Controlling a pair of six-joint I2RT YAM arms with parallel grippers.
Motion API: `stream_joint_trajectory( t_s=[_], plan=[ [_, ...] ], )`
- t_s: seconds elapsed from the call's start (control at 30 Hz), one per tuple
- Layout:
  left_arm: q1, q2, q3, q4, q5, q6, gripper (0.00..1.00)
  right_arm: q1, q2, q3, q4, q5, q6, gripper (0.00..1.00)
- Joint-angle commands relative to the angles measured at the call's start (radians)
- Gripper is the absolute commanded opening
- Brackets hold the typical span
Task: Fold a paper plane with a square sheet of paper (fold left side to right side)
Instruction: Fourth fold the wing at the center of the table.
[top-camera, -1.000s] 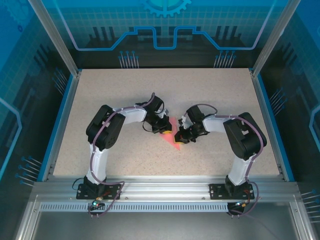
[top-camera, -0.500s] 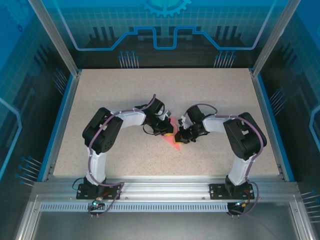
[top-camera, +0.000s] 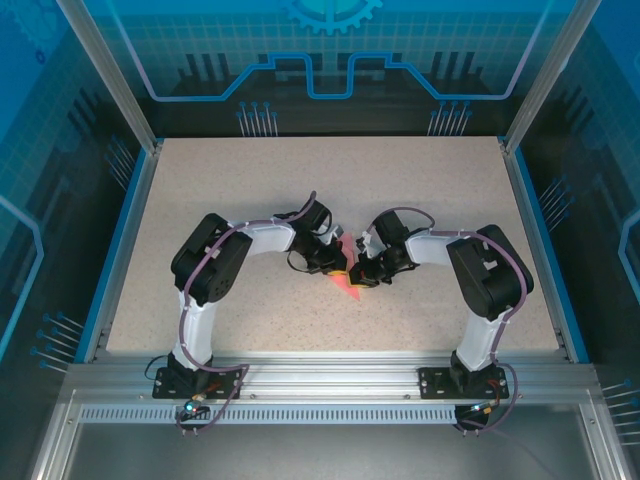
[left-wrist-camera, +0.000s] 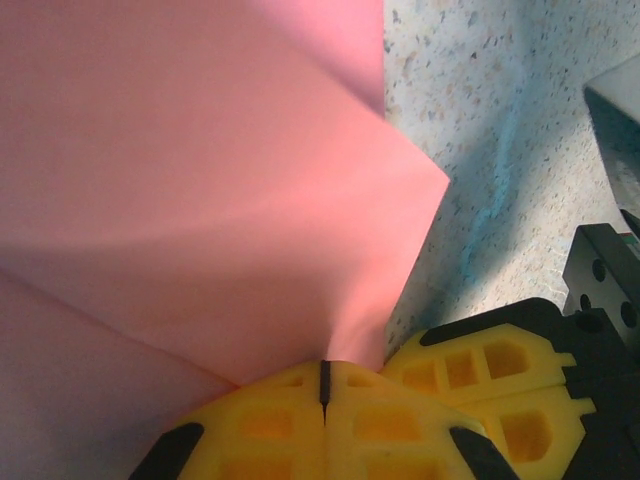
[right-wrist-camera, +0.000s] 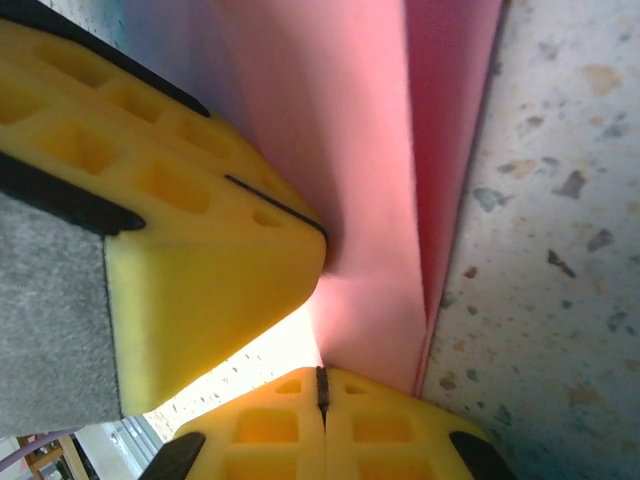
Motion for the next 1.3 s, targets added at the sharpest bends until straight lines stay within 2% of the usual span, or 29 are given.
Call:
stream_joint_trajectory(
  t_s=[0.0, 1.27],
  plan=[
    [0.011, 0.042, 0.011, -0.006, -0.091, 0.036, 0.0, -0.011, 0.042, -0.052, -0.135, 0.146, -0.02, 0.0],
    [0.263, 0.131, 0.163, 0.012, -0.141, 0.164, 0.0, -0.009, 0.019, -0.105, -0.129, 0.128, -0.018, 0.0]
  ],
)
